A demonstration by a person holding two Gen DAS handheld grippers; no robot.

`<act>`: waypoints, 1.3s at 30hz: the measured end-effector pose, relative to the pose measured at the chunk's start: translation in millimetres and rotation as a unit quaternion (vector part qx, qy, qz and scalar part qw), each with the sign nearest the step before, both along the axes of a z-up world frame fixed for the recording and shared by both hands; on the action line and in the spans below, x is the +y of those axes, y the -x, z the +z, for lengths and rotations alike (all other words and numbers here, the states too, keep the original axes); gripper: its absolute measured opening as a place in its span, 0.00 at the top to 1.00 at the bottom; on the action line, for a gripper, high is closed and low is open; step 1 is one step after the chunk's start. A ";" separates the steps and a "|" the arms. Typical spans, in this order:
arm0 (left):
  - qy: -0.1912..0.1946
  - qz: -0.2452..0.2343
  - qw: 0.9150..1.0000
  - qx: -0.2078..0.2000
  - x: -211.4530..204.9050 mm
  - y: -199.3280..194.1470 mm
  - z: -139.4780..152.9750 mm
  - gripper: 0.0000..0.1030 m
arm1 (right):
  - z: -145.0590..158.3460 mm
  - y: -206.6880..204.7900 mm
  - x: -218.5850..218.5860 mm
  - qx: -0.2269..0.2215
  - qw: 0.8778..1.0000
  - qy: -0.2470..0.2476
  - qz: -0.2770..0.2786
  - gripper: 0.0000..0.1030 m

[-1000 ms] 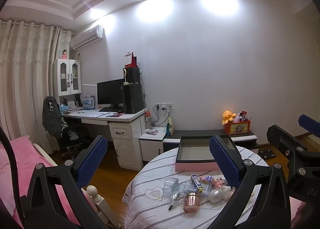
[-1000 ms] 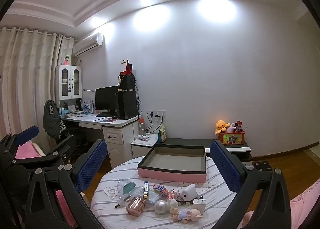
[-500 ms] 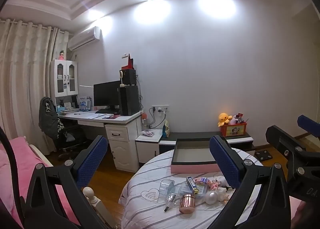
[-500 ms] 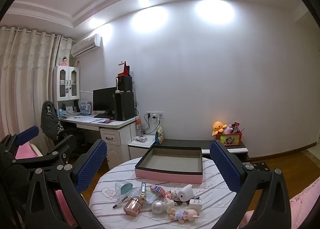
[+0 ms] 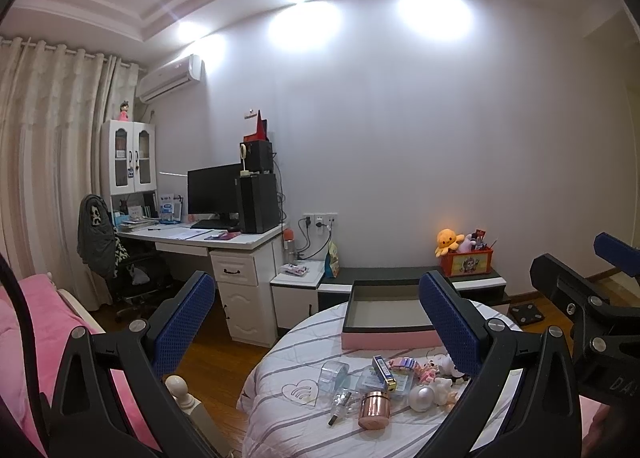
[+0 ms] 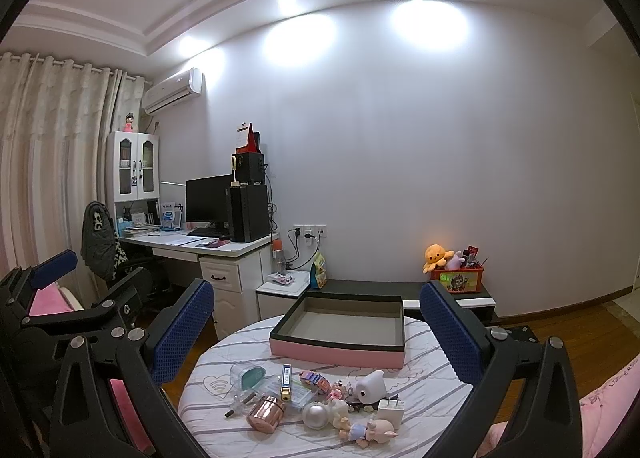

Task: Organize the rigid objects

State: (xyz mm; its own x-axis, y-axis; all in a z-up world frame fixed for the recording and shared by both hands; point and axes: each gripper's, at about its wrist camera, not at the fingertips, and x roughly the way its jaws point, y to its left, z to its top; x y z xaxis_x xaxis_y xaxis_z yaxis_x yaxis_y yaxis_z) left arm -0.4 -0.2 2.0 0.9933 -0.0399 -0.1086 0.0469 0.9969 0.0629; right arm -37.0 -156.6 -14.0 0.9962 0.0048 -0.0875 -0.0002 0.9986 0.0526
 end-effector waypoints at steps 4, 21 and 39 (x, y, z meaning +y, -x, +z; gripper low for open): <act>0.000 0.000 1.000 -0.001 -1.4 1.2 1.7 0.00 | 0.5 -0.4 0.0 -0.001 1.000 0.001 -0.001 0.00; 0.008 -0.016 1.000 -0.007 -7.9 -0.8 12.4 0.00 | 6.2 1.7 -3.5 -0.006 1.000 0.001 -0.004 0.00; 0.009 -0.016 1.000 -0.009 -6.0 0.5 8.3 0.00 | 8.1 2.6 -4.5 -0.008 1.000 0.002 -0.004 0.00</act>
State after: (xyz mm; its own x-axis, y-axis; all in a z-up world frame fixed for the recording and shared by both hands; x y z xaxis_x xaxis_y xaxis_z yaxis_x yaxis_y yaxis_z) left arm -0.9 -6.2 10.3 0.9933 -0.0736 -0.0895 0.0780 0.9959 0.0465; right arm -39.6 -161.1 -5.9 0.9974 -0.0041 -0.0714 0.0075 0.9988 0.0479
